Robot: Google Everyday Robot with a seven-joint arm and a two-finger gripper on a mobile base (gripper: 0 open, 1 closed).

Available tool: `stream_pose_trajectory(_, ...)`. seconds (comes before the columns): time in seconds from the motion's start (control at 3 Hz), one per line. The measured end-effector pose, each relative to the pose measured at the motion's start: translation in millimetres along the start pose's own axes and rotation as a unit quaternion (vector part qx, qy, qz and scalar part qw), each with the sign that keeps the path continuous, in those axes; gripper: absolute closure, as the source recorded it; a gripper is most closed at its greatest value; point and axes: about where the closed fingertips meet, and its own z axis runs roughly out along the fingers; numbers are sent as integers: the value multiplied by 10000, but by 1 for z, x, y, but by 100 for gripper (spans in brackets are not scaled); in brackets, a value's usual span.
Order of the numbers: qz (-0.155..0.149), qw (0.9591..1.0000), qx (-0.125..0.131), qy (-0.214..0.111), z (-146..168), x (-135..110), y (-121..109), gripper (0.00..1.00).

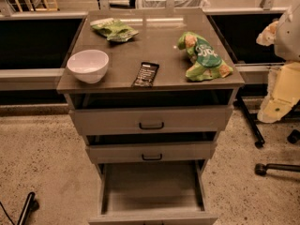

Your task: Place rxbar chocolate into bottom drawer

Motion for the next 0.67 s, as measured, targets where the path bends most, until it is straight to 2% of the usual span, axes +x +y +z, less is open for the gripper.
stream_pose_trajectory(0.33, 0, 10000, 0, 0, 0, 0, 0, 0)
stream_pose_trajectory(0.67, -56, 10000, 3, 72, 17, -16, -13, 0)
